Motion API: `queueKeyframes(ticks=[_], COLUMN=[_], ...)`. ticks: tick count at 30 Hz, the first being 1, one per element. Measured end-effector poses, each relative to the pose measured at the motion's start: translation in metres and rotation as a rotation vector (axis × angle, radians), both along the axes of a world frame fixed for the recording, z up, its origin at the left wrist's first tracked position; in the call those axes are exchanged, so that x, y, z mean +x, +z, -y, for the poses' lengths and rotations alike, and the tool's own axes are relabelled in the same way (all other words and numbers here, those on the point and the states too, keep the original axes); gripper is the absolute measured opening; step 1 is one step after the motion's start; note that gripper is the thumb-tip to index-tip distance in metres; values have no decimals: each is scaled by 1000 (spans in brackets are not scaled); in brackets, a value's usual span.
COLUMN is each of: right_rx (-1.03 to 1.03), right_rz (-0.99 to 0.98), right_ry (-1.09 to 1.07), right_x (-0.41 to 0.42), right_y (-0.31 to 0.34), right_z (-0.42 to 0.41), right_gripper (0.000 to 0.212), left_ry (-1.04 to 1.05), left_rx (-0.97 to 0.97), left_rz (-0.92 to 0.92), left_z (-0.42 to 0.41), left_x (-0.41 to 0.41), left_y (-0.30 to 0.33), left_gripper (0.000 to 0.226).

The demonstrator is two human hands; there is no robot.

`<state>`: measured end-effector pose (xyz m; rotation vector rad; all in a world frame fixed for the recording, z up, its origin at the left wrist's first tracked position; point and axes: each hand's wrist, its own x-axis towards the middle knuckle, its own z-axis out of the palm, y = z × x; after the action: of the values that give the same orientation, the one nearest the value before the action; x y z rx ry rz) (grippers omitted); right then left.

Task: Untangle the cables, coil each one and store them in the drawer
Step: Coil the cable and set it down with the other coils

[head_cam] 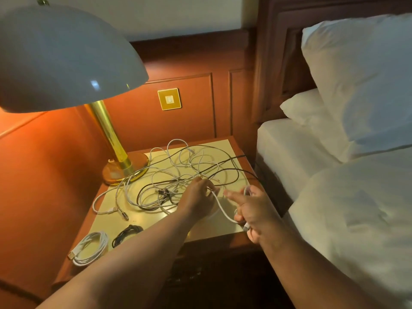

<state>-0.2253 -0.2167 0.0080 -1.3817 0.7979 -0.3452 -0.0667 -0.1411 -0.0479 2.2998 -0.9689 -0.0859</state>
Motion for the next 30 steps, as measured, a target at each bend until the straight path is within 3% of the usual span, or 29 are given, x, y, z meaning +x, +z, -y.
queueKeyframes(ticks=[3,7,11,13,15,18,20,22,24,26,30], right_rx=[-264,-376,-713,-782,-702,-369,-177,-131,-37,41,-191], right_rz=[-228,-403,-291,-135,46,289,373,412,421,371,131], right_ry=[148,424,256,178,167,154,83,-21,-123,-180,4], right_x=[3,-1,-5,-7,-8,-9,-8,-6,-4,-3,-3], right_y=[-6,6,17,19,16,17,18,21,26,33,28], right_z=[-2,-3,2,1,1,0,0,1,2,5,10], right_gripper=[20,20,23,19,30,35,39,49,54,46,26], left_ry=[-6,-30,76,77,64,67,74,83,90,90,71], left_rx=[39,95,34,16,-2,-18,-33,-35,-34,-40,-94], left_rz=[14,8,-32,-22,-32,-18,-14,-6,-14,-36,-65], left_z=[-3,-2,11,13,12,11,12,13,13,13,12], left_x=[4,-1,-2,2,6,9,8,6,6,4,3], left_y=[-3,-8,-9,-11,-16,-24,-26,-25,-24,-23,-24], left_gripper=[29,48,36,27,19,16,16,17,20,25,34])
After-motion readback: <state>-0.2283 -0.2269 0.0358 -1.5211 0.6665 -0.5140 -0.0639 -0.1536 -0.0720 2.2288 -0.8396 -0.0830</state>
